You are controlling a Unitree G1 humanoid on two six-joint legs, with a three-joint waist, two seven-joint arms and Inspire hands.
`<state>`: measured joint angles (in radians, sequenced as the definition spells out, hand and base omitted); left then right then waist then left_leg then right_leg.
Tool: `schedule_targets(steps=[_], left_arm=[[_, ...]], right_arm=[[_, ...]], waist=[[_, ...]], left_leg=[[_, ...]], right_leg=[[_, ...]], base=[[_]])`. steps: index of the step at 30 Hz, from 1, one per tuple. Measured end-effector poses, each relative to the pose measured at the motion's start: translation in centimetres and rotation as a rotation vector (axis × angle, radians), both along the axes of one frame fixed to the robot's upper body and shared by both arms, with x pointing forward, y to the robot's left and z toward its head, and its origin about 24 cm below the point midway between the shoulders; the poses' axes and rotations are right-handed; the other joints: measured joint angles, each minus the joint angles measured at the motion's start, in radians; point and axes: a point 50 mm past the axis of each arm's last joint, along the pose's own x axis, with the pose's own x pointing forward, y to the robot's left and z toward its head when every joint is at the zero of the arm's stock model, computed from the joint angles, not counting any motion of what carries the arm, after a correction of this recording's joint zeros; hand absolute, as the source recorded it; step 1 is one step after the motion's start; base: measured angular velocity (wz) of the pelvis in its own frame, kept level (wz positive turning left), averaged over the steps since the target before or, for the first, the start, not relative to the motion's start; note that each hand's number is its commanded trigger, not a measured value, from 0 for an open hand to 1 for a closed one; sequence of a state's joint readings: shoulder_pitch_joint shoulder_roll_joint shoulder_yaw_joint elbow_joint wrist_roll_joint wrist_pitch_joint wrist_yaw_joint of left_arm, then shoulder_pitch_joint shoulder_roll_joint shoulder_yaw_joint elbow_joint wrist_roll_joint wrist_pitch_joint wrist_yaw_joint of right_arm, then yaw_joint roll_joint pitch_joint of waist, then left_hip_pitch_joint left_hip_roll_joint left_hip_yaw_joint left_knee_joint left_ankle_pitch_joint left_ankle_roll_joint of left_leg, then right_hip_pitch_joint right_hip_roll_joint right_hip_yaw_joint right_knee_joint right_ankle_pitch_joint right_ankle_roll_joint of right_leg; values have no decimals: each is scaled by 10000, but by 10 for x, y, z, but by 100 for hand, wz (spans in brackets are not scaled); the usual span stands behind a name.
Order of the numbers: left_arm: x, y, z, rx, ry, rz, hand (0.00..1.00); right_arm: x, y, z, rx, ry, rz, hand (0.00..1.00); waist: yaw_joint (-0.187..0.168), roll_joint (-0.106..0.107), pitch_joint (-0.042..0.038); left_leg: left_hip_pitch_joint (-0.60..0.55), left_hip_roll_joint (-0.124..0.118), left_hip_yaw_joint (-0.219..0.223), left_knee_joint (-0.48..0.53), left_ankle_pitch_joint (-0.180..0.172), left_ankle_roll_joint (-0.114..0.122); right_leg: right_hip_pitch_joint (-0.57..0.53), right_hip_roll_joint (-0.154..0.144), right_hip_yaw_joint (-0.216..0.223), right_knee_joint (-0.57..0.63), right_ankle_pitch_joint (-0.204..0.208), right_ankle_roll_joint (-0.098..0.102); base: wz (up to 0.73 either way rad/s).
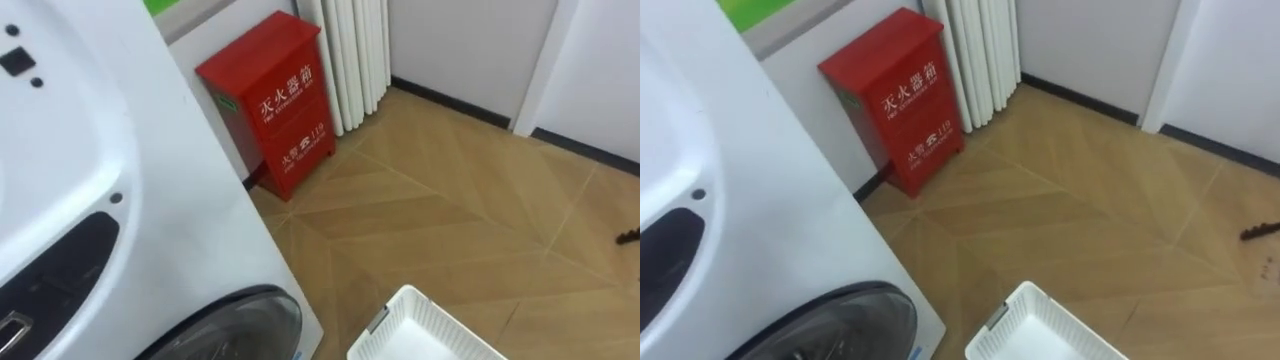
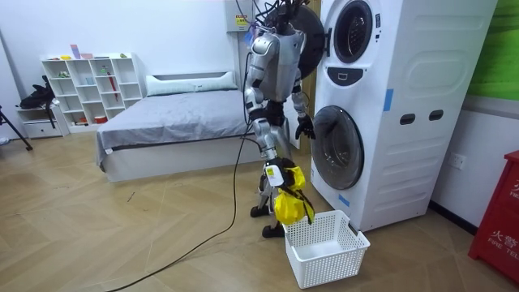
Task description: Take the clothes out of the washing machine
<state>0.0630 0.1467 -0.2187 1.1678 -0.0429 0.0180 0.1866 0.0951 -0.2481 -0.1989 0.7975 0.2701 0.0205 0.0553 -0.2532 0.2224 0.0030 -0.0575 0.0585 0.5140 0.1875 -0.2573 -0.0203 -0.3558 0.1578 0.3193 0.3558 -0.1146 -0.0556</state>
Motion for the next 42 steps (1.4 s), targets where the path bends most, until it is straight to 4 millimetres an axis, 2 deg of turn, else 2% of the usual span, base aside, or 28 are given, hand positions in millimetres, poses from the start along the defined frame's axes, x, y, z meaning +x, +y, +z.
schedule_targets(steps=[2,7,11,12,13,14,21,23,31,35,42], left_arm=[[1,-2,0,-50,-21,-63,0],[2,-5,-1,-135,-38,-153,0],[2,-11,-1,-326,-36,-145,0],[4,-12,-1,-356,-86,-215,0],[5,-12,-1,-363,-118,-225,0],[6,-13,-1,-369,-134,-228,0],[5,-13,-1,-538,-127,111,0],[6,-13,-1,-680,-111,9,0],[9,-14,-1,-866,-182,-35,0],[9,-15,-1,-866,-199,-145,0],[9,-16,-1,-883,-207,-230,0]], right_arm=[[-3,0,-3,29,208,-175,100],[16,3,2,-14,-195,-146,100],[29,5,7,-247,-461,-160,100],[31,5,8,-301,-533,-142,92],[32,6,8,-310,-534,-115,72],[33,7,8,-336,-523,-38,0],[39,13,8,-76,-788,-177,0],[37,13,5,212,-791,-537,0],[37,13,1,512,-696,-907,0],[38,12,0,582,-648,-968,0],[42,11,3,559,-879,-996,0]], waist=[[11,-1,4],[18,-37,32],[32,-66,52],[33,-46,40],[44,-47,40],[46,-52,43],[156,-62,43],[155,-57,39],[227,-70,43],[467,-70,50],[590,-89,67]], left_leg=[[-98,-62,-41,10,0,1],[-476,-271,-171,16,116,169],[-666,-379,-307,136,170,201],[-766,-384,-395,184,188,226],[-787,-391,-459,184,207,249],[-818,-397,-533,183,239,256],[-921,-389,-819,185,291,261],[-996,-378,-1027,182,317,251],[-1176,-331,-1088,173,351,233],[-1252,-347,-1237,170,376,243],[-1268,-367,-1357,171,394,252]], right_leg=[[-208,-68,-110,289,-138,1],[-773,-224,-207,783,-265,36],[-998,-400,-384,1105,-440,44],[-1047,-462,-482,1107,-445,46],[-1050,-488,-534,1104,-446,45],[-1050,-531,-622,1102,-450,35],[-1050,-644,-981,1067,-481,-27],[-1019,-707,-1147,964,-475,-53],[-973,-855,-1612,772,-501,-105],[-968,-942,-1845,739,-524,-109],[-925,-1035,-2003,752,-606,-117]], base=[[16],[13],[18],[27],[31],[21],[16],[24],[19],[14],[9]])
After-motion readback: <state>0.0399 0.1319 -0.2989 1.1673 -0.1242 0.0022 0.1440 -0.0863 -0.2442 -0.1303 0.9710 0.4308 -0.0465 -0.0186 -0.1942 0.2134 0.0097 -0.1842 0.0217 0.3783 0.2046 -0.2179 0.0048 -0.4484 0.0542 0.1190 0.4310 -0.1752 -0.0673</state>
